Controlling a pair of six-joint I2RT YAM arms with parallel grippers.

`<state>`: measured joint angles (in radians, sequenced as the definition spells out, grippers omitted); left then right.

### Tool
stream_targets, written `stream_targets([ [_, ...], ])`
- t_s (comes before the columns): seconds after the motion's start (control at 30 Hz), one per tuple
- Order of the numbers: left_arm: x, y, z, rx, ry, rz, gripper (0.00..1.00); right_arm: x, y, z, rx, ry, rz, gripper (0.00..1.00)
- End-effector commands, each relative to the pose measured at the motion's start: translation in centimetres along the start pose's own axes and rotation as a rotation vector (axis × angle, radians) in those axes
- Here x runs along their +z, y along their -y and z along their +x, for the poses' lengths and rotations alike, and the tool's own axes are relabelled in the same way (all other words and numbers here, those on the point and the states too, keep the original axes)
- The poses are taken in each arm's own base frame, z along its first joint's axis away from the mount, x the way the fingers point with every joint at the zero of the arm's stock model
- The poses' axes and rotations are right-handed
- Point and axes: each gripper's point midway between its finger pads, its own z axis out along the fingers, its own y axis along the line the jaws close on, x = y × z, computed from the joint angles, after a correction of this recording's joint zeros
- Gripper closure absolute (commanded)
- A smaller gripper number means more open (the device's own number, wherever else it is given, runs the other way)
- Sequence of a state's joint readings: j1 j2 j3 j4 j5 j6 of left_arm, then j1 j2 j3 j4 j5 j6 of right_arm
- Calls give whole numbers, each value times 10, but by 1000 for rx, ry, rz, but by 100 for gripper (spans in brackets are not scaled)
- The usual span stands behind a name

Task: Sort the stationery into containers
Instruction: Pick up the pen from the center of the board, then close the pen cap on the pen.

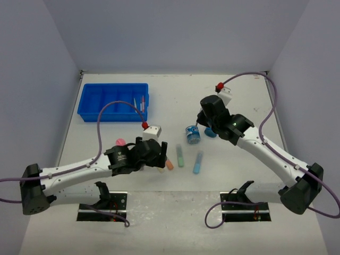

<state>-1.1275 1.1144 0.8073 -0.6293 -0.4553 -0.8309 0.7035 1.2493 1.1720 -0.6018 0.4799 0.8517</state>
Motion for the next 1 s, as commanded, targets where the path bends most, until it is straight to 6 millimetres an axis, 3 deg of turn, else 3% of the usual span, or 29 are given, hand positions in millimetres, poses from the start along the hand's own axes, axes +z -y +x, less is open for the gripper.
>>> stream_targets([
  [0.0,5,-25,-3,-82,71,-141,46,-7,16,-15,-31,75,23,100],
  [0.17,18,-40,1,-91,71,-232,49,-1,25,-11,-43,75,37,100],
  [0.3,41,-55,10,-89,10,-286,55,4,23,-3,-49,58,13,100],
  [0.37,46,-54,12,-101,-6,-273,55,6,24,0,-58,50,12,100],
  [0.63,43,-60,14,-239,-17,-320,58,11,30,7,-61,38,12,100],
  [0.97,52,-63,34,-251,-66,-333,67,19,28,13,-78,15,20,100],
])
